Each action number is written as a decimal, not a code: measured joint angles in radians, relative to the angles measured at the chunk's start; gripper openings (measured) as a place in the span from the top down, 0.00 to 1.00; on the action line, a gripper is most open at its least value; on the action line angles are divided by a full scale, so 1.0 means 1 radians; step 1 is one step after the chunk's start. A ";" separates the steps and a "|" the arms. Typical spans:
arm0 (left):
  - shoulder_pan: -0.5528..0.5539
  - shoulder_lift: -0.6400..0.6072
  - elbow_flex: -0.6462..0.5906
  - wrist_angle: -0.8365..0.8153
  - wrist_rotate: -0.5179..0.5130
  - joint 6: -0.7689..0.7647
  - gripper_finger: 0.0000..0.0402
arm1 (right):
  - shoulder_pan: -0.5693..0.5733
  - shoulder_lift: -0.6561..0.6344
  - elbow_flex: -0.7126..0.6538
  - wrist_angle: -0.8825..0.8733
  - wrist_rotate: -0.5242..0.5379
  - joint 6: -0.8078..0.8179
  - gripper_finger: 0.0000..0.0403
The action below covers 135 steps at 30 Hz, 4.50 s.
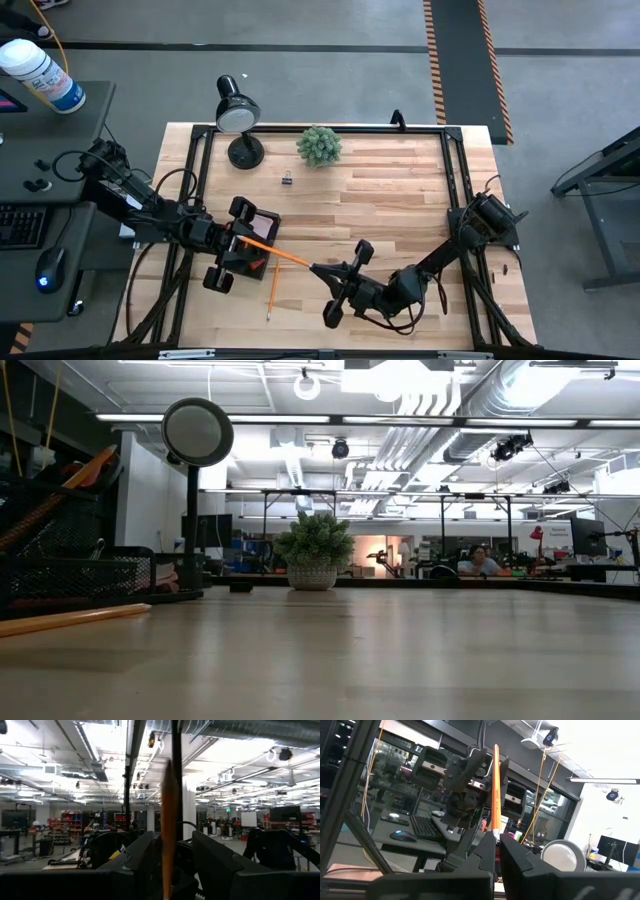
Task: Pick and place office supplies into organizer
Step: Put the right orange pencil into the desk organizer, then put the orange pencil into the desk organizer
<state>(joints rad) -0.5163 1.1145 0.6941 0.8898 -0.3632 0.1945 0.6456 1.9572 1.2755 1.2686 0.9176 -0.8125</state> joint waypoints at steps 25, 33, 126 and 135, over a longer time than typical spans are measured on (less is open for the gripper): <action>-0.001 0.000 0.000 -0.024 -0.059 0.003 0.98 | 0.002 0.000 0.000 -0.052 0.024 0.028 0.96; 0.001 0.001 0.000 -0.083 -0.121 0.010 0.99 | 0.032 0.000 0.000 -0.059 0.084 0.012 0.72; -0.335 -0.227 -0.092 -1.593 -0.383 -1.195 0.82 | -0.011 0.000 0.000 -1.098 0.208 1.225 0.64; -0.335 -0.235 -0.092 -1.593 -0.422 -1.180 0.66 | -0.011 0.000 0.000 -1.099 0.207 1.232 0.63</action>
<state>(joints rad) -0.8513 0.8798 0.6025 -0.7033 -0.7847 -0.9853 0.6346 1.9572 1.2754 0.1699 1.1248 0.4191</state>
